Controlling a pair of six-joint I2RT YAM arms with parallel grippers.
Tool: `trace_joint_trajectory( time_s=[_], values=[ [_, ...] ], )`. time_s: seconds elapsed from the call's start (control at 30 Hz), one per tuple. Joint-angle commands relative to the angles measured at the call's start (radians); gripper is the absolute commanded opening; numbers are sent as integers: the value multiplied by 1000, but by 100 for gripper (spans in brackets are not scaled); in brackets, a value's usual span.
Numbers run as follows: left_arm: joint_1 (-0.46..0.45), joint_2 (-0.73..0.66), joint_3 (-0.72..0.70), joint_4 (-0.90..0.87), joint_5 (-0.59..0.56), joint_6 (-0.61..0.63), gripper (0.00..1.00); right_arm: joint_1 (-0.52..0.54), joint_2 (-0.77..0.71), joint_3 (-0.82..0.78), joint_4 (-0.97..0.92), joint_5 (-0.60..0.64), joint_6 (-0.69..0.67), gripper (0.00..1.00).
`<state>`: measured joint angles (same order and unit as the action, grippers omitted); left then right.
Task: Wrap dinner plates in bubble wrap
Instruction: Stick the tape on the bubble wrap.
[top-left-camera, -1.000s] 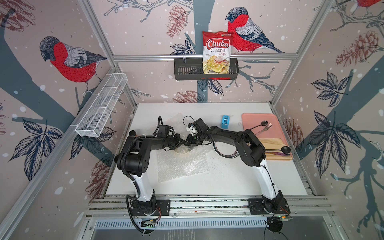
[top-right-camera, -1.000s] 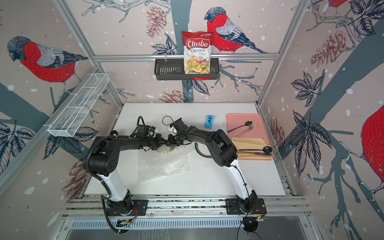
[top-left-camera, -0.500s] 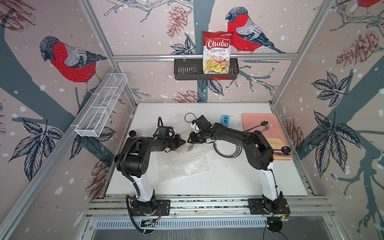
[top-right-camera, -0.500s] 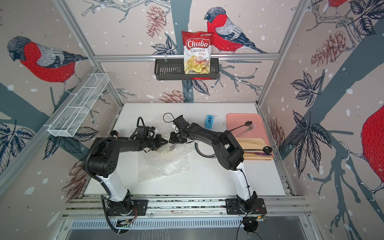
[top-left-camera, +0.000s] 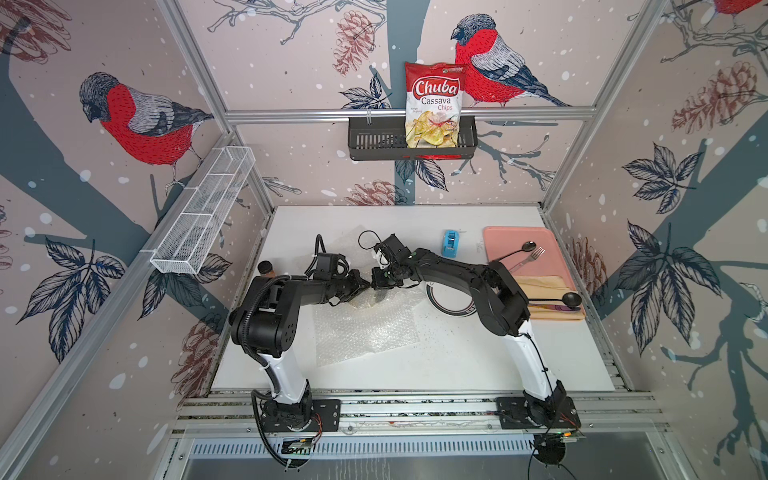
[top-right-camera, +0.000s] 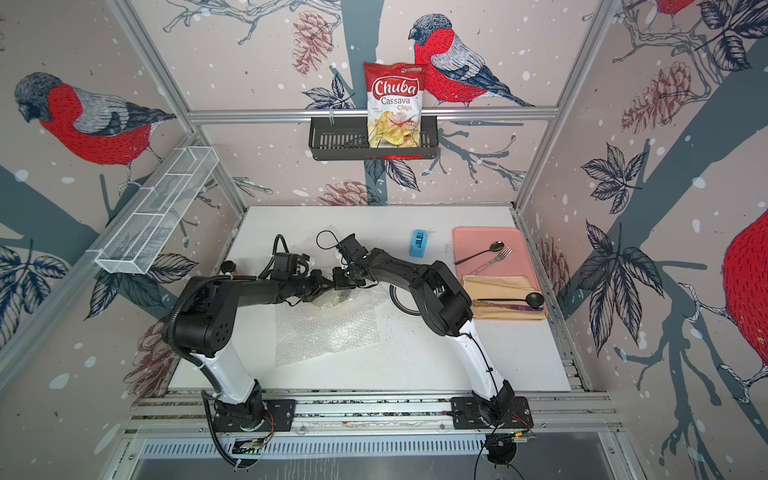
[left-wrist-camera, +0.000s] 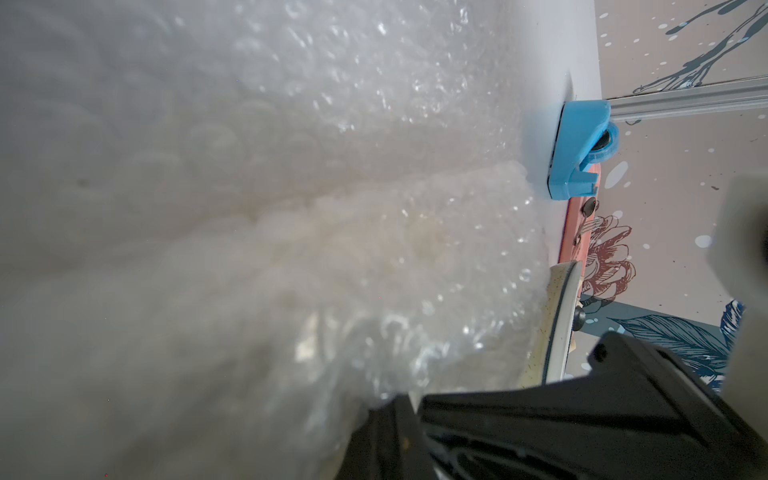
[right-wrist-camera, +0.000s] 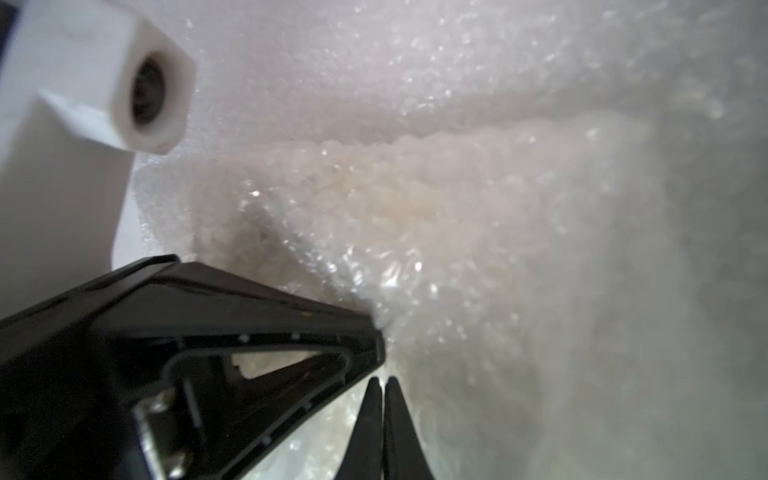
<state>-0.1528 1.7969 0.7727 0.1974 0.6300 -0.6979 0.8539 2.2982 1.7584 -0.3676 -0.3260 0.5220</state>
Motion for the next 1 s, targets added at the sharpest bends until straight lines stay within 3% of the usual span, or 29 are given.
trace_joint_trajectory(
  time_s=[0.0,0.43,0.7,0.97],
  values=[
    [-1,8,-13,-183,-98,7,0,0,8,-14,-8,6,-8,6],
    [-1,4,-8,-194,-95,16,0,50,-147,-218,-15,17,-43,4],
    [-1,-2,-13,-195,-90,18,0,54,-192,-284,-60,114,-33,3],
    [-1,-2,-9,-198,-87,19,0,49,-255,-293,-60,93,-34,3]
  ],
)
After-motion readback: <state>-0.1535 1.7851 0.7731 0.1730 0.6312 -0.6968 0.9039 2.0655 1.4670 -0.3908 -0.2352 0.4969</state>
